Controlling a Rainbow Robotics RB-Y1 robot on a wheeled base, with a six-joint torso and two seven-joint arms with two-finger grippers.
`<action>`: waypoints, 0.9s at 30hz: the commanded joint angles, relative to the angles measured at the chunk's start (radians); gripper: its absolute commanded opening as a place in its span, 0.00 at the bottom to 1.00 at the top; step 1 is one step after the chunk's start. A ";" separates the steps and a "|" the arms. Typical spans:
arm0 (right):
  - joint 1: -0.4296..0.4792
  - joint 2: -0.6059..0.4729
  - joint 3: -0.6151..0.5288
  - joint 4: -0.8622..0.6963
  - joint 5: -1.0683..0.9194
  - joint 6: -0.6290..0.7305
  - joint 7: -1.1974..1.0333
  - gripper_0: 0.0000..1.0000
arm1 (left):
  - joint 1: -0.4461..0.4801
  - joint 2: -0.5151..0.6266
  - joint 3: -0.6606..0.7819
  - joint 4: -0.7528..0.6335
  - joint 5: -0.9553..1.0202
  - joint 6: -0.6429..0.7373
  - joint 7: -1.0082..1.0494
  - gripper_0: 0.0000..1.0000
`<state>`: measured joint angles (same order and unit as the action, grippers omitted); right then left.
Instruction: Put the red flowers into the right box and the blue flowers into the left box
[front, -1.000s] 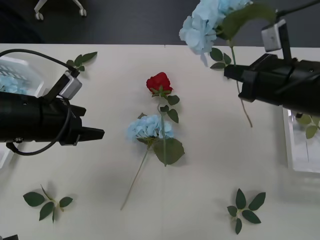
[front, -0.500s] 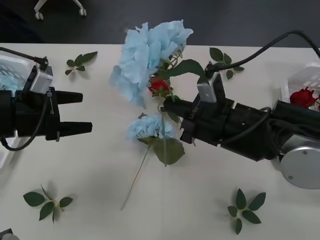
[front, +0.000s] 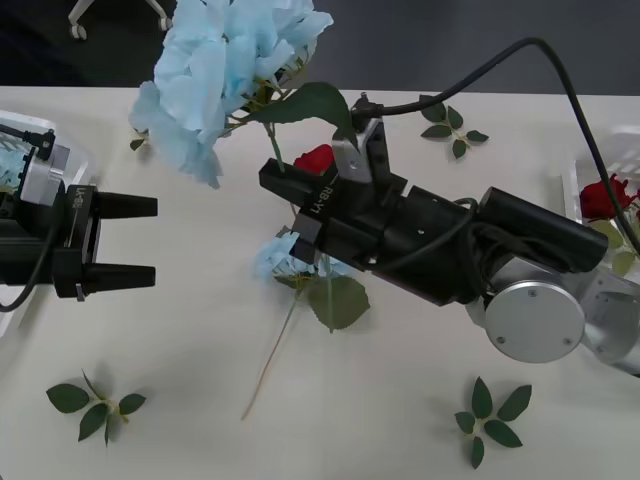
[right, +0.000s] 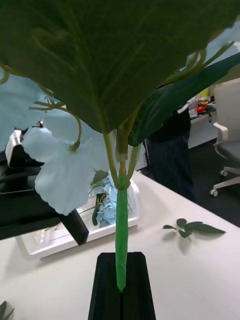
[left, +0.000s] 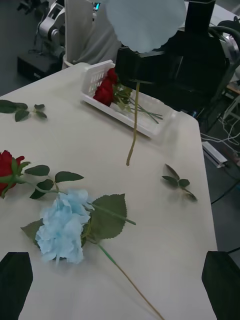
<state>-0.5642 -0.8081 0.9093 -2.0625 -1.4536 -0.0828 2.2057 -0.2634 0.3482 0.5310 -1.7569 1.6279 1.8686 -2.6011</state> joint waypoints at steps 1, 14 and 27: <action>-0.069 0.041 0.030 0.021 -0.005 -0.020 0.019 0.00 | -0.025 0.011 0.001 0.057 0.030 0.004 -0.104 1.00; -0.166 0.141 0.102 0.102 -0.024 -0.035 0.002 0.00 | -0.050 -0.017 -0.074 0.168 0.056 -0.045 -0.104 1.00; -0.229 0.233 0.143 0.176 -0.041 -0.057 -0.011 0.00 | -0.051 -0.064 -0.178 0.168 0.047 -0.154 -0.104 1.00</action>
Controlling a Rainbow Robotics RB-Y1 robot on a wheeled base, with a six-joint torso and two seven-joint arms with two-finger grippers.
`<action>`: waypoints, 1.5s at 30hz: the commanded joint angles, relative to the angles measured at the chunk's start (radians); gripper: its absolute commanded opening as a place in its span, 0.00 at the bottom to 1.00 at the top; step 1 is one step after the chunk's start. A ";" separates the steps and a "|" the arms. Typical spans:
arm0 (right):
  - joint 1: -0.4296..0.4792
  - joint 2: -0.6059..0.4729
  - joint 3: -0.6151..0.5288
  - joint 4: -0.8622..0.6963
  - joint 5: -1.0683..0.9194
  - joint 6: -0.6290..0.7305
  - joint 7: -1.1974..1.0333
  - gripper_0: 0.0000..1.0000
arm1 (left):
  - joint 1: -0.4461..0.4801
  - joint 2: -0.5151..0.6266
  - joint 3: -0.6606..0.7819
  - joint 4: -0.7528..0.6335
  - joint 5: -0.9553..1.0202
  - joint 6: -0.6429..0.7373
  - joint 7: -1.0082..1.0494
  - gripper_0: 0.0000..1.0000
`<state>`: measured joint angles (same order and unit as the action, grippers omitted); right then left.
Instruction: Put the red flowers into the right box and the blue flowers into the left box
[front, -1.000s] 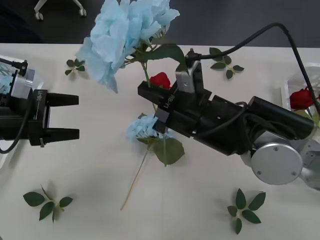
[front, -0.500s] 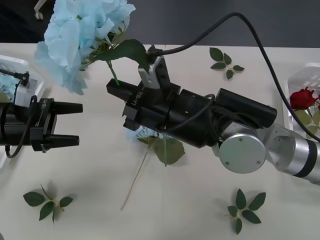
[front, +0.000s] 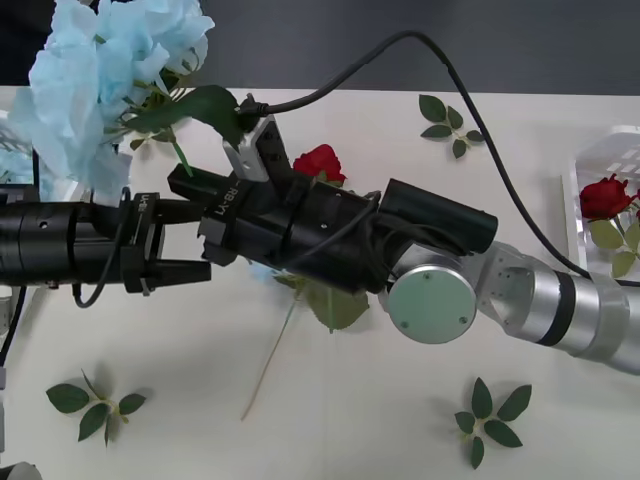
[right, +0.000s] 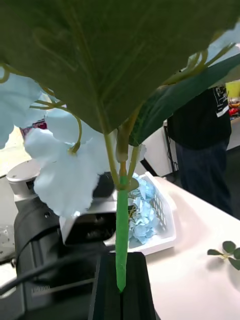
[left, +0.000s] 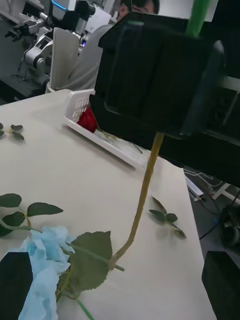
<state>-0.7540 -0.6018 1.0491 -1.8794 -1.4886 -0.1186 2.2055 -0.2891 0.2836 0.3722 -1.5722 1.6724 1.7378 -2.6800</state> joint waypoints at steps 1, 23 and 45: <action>-0.044 0.031 0.009 -0.004 -0.007 -0.030 -0.013 0.00 | -0.025 -0.006 -0.022 -0.016 0.003 -0.027 -0.025 1.00; -0.048 0.045 0.014 0.006 -0.038 -0.046 -0.018 0.00 | -0.025 -0.029 -0.047 -0.017 -0.003 -0.037 -0.025 0.00; -0.041 0.030 0.014 0.003 -0.041 -0.156 -0.027 0.85 | -0.024 -0.027 -0.015 -0.017 0.003 -0.029 -0.025 0.00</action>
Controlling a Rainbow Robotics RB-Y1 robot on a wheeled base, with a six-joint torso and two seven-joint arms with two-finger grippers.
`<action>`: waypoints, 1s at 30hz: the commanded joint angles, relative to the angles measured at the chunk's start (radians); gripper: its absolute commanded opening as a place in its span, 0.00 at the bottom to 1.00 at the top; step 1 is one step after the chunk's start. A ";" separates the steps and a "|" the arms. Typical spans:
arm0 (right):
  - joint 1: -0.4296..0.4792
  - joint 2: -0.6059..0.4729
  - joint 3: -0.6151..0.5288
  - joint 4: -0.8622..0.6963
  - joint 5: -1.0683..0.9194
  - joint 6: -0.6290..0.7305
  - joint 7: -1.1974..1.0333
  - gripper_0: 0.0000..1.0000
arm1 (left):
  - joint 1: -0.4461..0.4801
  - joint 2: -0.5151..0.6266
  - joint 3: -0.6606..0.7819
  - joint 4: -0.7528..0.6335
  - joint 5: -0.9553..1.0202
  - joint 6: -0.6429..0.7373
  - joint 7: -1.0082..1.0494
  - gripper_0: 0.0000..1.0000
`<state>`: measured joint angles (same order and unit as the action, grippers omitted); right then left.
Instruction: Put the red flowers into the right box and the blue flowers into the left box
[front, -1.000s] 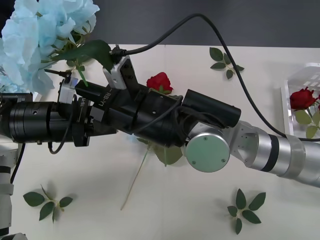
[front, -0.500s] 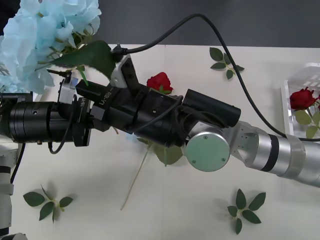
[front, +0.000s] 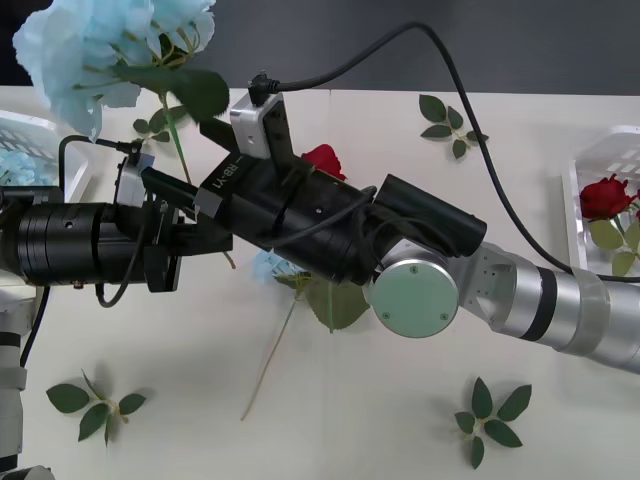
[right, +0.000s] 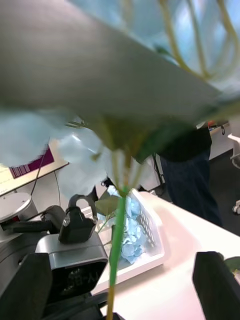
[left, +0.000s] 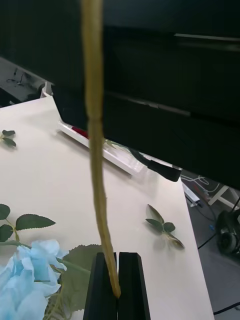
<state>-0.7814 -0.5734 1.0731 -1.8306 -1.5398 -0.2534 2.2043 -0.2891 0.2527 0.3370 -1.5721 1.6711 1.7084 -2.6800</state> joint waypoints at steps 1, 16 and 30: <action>-0.009 -0.010 -0.010 -0.050 0.009 -0.024 -0.026 0.85 | -0.024 0.003 0.031 -0.017 0.006 0.005 -0.025 0.00; 0.174 -0.335 -0.308 -0.259 -0.029 0.333 -0.190 0.85 | 0.062 0.152 0.106 -0.017 0.090 -0.046 -0.025 0.00; 0.330 -0.253 -0.818 -0.254 -0.186 0.933 -0.325 0.85 | 0.269 0.295 0.246 -0.189 0.061 -0.228 0.155 0.00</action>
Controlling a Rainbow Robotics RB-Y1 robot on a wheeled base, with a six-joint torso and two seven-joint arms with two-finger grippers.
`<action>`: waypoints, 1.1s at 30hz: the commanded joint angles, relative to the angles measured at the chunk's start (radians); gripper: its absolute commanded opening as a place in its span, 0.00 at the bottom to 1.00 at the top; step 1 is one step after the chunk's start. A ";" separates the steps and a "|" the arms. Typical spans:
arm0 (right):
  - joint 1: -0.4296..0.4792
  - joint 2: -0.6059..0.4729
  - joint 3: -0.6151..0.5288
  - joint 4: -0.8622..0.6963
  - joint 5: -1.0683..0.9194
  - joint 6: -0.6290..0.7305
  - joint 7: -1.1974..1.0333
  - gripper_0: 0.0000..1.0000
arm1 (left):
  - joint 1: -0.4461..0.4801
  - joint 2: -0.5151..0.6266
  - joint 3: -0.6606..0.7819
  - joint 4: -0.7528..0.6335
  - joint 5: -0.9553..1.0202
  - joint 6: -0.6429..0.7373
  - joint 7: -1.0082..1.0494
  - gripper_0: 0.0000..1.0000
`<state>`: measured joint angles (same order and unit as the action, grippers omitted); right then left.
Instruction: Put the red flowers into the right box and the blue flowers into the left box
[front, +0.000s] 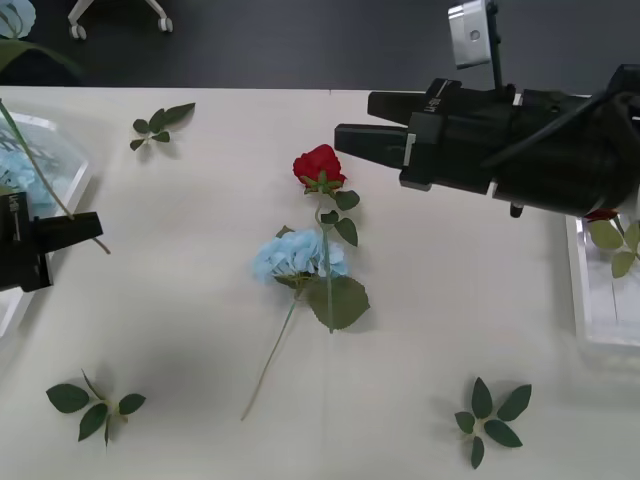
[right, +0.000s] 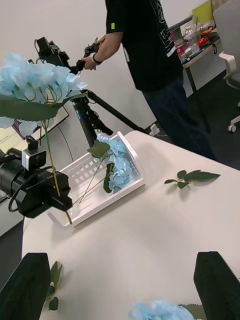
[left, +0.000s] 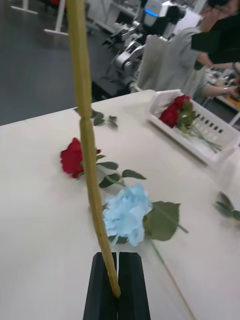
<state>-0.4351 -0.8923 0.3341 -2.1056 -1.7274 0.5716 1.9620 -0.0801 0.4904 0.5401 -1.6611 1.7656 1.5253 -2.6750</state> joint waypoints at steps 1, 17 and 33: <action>-0.017 0.081 -0.110 0.032 0.015 0.154 -0.101 0.85 | 0.072 0.063 0.057 -0.117 -0.051 -0.059 0.181 0.00; -0.260 0.184 -0.213 0.124 0.356 0.738 -0.756 0.85 | 0.143 0.069 0.293 -0.243 -0.426 -0.125 0.549 0.00; -0.470 0.253 0.069 0.236 0.629 0.774 -1.252 0.85 | 0.146 0.073 0.291 -0.227 -0.861 -0.257 0.699 0.00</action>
<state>-0.8669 -0.6727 0.3869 -1.8756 -1.1296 1.3468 0.7916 0.0538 0.5400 0.8306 -1.8758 0.9350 1.2946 -2.0493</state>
